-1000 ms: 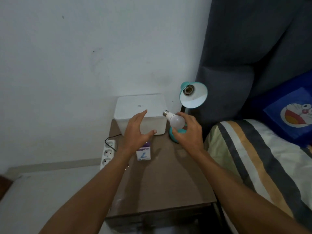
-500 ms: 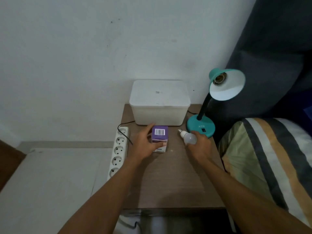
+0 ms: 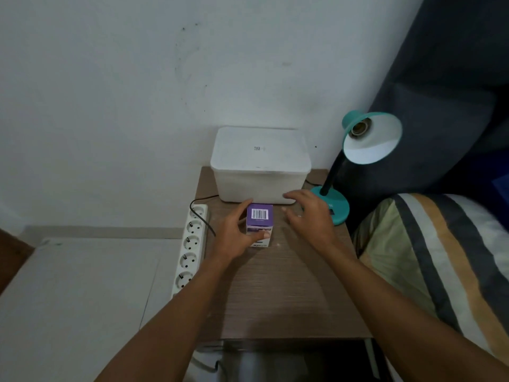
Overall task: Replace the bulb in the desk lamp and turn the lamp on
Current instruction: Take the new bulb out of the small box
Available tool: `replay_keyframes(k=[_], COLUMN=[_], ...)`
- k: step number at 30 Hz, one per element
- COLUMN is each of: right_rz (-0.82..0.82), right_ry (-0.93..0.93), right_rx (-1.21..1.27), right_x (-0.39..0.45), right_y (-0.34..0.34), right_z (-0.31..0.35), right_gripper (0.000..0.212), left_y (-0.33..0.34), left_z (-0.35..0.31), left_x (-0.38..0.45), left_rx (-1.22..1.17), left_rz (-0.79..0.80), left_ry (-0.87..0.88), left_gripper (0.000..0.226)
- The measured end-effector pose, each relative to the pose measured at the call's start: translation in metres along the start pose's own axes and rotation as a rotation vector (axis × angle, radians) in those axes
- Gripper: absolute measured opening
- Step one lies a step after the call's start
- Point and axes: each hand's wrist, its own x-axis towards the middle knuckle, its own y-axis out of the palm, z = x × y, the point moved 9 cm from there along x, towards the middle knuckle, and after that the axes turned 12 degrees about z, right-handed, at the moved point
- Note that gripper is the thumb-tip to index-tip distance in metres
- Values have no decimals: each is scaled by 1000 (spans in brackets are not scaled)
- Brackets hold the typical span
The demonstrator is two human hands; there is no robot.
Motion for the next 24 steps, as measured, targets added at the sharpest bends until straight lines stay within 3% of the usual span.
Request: replay_keyframes(k=[3, 8, 18, 24], right_rz=[163, 386, 472, 397], right_ry=[-163, -253, -310, -427], right_rx=[-131, -305, -363, -369], right_x=[20, 25, 24, 14], right_y=[15, 42, 53, 49], right_z=[42, 55, 55, 60], right_gripper=[35, 32, 31, 29], left_y=[0, 0, 1, 4], left_z=[1, 4, 7, 11], left_x=[1, 1, 2, 4], left_rx=[3, -24, -6, 1], left_rz=[4, -9, -13, -32], left_ry=[16, 21, 60, 78], left_gripper=[98, 95, 99, 96])
